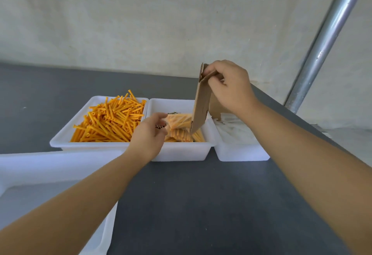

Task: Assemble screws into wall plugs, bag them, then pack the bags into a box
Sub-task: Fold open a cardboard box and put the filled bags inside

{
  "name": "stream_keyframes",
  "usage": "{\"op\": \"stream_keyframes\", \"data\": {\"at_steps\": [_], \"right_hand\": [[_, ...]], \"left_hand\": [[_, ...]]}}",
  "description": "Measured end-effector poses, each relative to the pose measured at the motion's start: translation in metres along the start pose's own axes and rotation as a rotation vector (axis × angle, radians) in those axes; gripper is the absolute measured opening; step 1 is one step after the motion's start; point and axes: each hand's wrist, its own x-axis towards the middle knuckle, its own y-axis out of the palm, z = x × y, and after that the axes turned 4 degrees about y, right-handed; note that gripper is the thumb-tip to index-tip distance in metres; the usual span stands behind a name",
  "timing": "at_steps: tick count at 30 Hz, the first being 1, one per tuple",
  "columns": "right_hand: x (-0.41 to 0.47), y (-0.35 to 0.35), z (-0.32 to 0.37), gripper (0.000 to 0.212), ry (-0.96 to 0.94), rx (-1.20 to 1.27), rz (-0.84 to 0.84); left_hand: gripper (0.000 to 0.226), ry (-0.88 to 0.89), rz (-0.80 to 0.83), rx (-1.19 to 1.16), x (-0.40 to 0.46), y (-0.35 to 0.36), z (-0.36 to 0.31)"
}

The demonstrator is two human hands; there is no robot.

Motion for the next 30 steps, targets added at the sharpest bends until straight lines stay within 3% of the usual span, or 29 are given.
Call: {"op": "stream_keyframes", "data": {"at_steps": [4, 7, 13, 17, 20, 27, 30], "right_hand": [[-0.047, -0.021, 0.027, 0.024, 0.014, 0.199, 0.13], [-0.083, -0.034, 0.038, 0.023, -0.045, 0.26, 0.247], [-0.128, -0.053, 0.052, 0.024, -0.172, 0.371, 0.367], [-0.142, -0.053, 0.044, 0.028, -0.173, 0.266, 0.453], [-0.146, -0.048, 0.028, 0.029, -0.107, 0.156, 0.505], [-0.157, -0.034, 0.003, 0.026, -0.025, -0.085, 0.584], [-0.161, -0.031, 0.006, 0.021, 0.089, -0.039, 0.634]], "left_hand": [[0.034, -0.246, -0.08, -0.512, -0.003, -0.002, -0.032], [0.034, -0.35, -0.071, -0.723, -0.006, -0.006, -0.05], [0.037, -0.335, 0.089, -0.768, -0.025, -0.005, -0.063], [0.068, -0.363, 0.075, -0.751, -0.036, -0.005, -0.069], [0.055, -0.387, 0.051, -0.684, -0.042, -0.005, -0.065], [0.019, -0.363, 0.231, -0.549, -0.066, 0.001, -0.044], [0.011, -0.334, 0.255, -0.522, -0.07, 0.0, -0.036]]}}
